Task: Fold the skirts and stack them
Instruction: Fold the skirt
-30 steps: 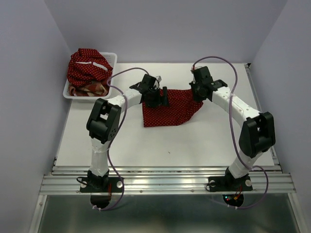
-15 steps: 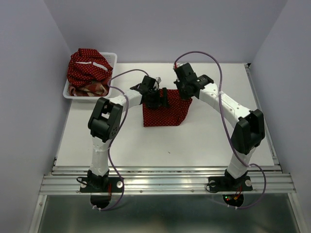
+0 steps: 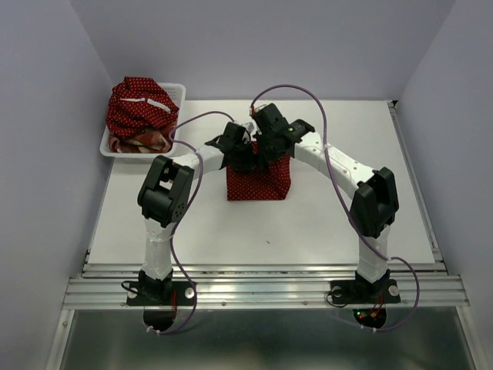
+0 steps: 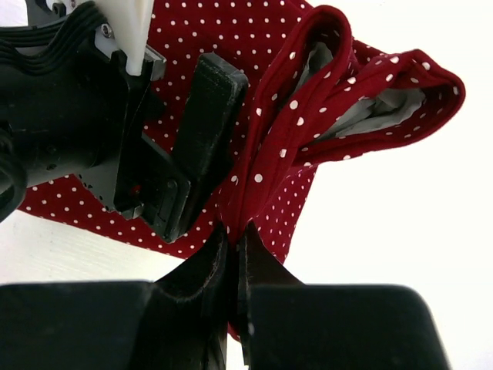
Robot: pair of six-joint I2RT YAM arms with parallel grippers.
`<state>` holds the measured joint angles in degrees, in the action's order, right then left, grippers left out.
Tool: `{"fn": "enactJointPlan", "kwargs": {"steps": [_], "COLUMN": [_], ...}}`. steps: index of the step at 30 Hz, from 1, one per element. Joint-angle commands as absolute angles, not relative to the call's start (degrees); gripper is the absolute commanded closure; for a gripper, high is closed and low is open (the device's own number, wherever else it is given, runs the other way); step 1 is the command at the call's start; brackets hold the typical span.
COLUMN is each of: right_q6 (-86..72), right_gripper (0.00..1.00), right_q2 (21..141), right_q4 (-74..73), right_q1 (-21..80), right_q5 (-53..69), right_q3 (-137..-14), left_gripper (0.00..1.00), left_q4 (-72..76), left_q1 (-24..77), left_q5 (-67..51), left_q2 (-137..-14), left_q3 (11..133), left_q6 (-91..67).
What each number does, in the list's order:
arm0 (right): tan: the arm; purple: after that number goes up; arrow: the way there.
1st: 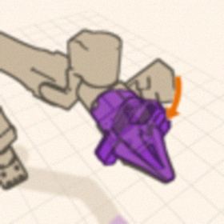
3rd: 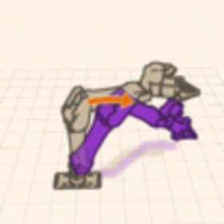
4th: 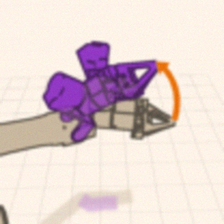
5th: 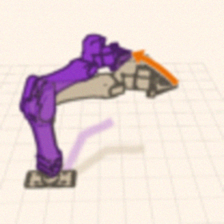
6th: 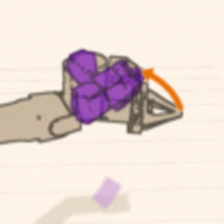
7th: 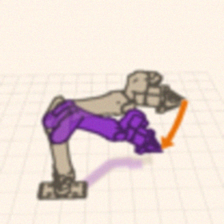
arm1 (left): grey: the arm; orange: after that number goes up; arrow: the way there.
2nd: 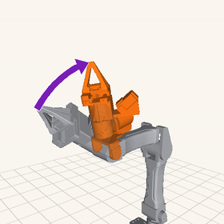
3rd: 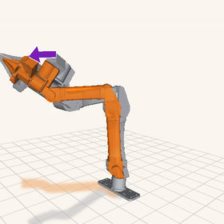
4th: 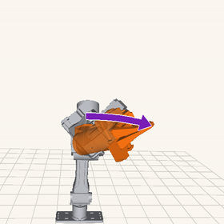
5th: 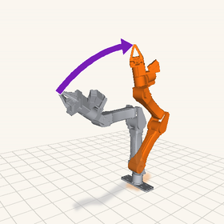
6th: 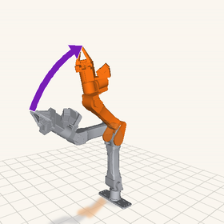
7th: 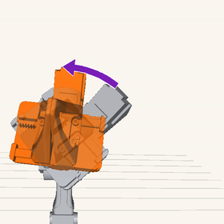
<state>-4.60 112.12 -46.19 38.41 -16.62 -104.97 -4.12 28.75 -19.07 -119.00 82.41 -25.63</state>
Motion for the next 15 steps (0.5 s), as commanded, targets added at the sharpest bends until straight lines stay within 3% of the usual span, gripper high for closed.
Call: {"fn": "enactJointPlan", "kwargs": {"steps": [1, 15], "right_q6": [-6.15, -5.1], "right_gripper": [0.99, 0.99], "right_q2": [111.8, 109.69], "right_q4": [-45.18, -44.47], "right_q1": [38.76, 38.76], "right_q5": [-16.08, -19.6], "right_q3": [-108.11, -105.21], "left_gripper": [0.08, 0.08], "left_q4": [-5.8, -10.46], "left_q1": [28.39, 22.59], "left_q5": [-18.81, -11.78], "left_q2": [-117.34, -107.49], "left_q3": [79.28, 75.95], "left_q6": [-26.8, -28.3]}}
